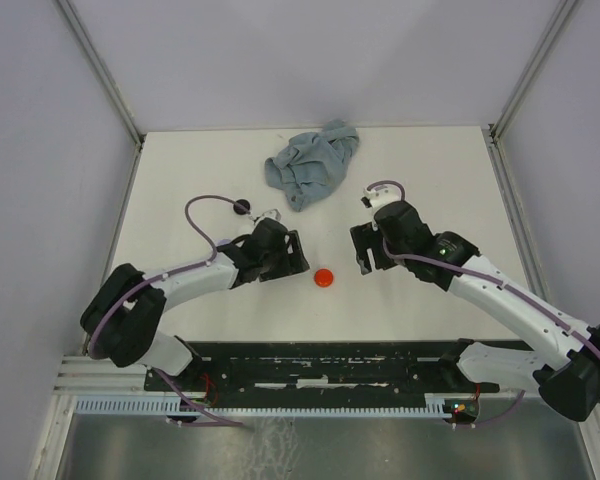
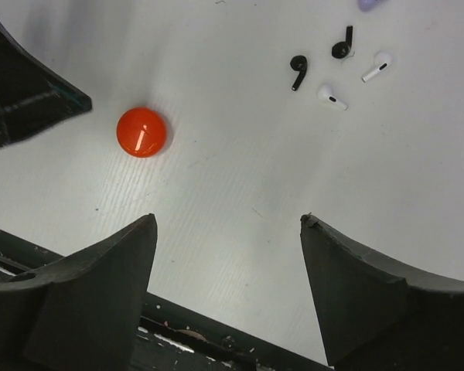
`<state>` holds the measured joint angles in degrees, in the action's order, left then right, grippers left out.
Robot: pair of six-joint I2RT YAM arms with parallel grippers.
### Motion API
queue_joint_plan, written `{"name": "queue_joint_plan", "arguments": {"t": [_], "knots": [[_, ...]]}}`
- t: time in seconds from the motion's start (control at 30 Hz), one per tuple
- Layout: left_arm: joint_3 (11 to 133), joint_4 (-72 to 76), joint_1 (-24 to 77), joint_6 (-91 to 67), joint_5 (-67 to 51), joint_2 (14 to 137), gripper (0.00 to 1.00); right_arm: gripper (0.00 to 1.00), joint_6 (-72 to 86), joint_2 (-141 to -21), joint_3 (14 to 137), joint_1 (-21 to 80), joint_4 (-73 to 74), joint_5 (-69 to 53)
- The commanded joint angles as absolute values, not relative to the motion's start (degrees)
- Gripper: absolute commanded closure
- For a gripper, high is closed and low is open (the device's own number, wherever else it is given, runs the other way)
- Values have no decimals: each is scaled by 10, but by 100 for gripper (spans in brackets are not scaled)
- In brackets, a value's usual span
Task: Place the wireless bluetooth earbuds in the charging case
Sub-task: Place the charging case at the center of the board, then pick up the charging case at the center of the board.
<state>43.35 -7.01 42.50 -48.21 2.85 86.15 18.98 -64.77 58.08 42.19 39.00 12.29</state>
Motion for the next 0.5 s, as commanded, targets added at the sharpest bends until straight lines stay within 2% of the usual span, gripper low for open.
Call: {"name": "queue_joint_plan", "arguments": {"t": [0.0,0.23,0.47], "knots": [[469,-166,371,-423,100,805,14,15,168,-650,625,419,417,141],[506,-262,288,-411,147,785,11,11,154,-660,633,414,402,114],[531,-328,232,-515,212,813,7,10,140,-660,622,413,387,88]]}}
